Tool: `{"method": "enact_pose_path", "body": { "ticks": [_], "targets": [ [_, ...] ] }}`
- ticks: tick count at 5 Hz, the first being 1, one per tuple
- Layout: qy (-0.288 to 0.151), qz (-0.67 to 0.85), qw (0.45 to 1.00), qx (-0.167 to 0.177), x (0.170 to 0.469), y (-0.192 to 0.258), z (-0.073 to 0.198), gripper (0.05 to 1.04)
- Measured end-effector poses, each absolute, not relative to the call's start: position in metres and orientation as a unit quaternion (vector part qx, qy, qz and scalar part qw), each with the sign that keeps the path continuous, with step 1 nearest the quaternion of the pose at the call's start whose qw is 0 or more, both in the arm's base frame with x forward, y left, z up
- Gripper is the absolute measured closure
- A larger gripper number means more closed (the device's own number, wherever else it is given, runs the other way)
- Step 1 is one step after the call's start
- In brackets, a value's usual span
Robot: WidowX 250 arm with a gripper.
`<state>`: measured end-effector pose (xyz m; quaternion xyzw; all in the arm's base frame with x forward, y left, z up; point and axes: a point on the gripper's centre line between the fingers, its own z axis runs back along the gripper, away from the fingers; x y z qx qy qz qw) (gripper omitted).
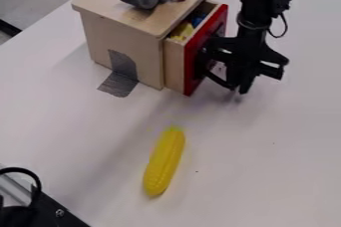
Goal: Close the drawer
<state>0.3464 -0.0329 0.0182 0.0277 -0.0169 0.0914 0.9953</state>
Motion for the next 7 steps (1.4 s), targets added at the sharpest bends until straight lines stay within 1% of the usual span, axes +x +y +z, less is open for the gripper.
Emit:
{"method": "enact_pose_path", "body": {
  "ticks": [1,2,5,6,7],
  "targets": [
    [-0.016,0.105,0.994,0.031,0.347,-0.019,0.017,0.963],
    [-0.016,0.118,0.992,0.041,0.346,0.001,0.016,0.963],
    [-0.009,0.125,0.990,0.058,0.340,0.020,0.013,0.963],
    [-0.008,0.126,0.990,0.058,0.339,0.020,0.013,0.926],
    [-0.005,0.164,0.985,0.058,0.334,0.022,0.012,0.711]
  ]
}}
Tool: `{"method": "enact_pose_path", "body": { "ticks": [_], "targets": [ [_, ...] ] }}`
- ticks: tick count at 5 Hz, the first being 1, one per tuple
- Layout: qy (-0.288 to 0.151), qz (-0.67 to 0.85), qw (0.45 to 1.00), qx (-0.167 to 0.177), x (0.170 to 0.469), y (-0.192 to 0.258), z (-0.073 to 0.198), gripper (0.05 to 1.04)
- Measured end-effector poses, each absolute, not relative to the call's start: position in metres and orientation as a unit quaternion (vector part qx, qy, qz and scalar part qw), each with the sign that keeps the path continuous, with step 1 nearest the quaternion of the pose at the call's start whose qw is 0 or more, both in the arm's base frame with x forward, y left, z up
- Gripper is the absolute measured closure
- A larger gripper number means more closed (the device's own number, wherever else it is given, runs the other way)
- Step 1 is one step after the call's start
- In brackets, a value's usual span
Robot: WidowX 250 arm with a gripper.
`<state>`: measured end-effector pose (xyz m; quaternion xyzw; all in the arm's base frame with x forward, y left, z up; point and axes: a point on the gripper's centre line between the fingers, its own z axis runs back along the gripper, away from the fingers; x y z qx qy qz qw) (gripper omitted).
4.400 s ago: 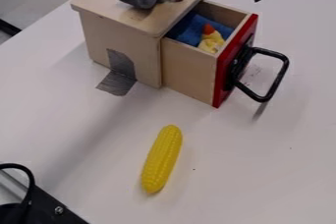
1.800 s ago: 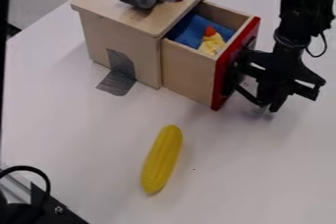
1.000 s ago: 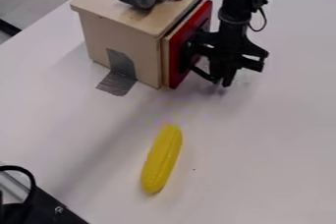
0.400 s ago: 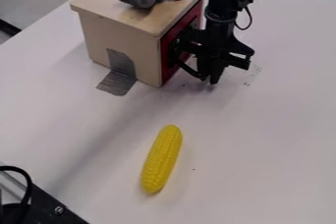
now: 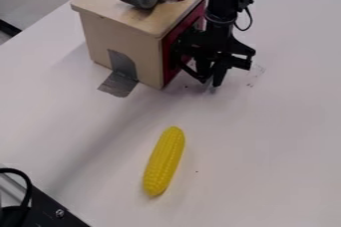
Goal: Close the drawer
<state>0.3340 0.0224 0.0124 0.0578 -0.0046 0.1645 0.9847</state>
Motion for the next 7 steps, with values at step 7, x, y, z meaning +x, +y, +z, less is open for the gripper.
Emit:
{"method": "enact_pose_path", "body": {
  "ticks": [7],
  "targets": [
    [-0.130,-0.004,0.991,-0.018,0.345,-0.068,0.133,0.093]
  ]
}}
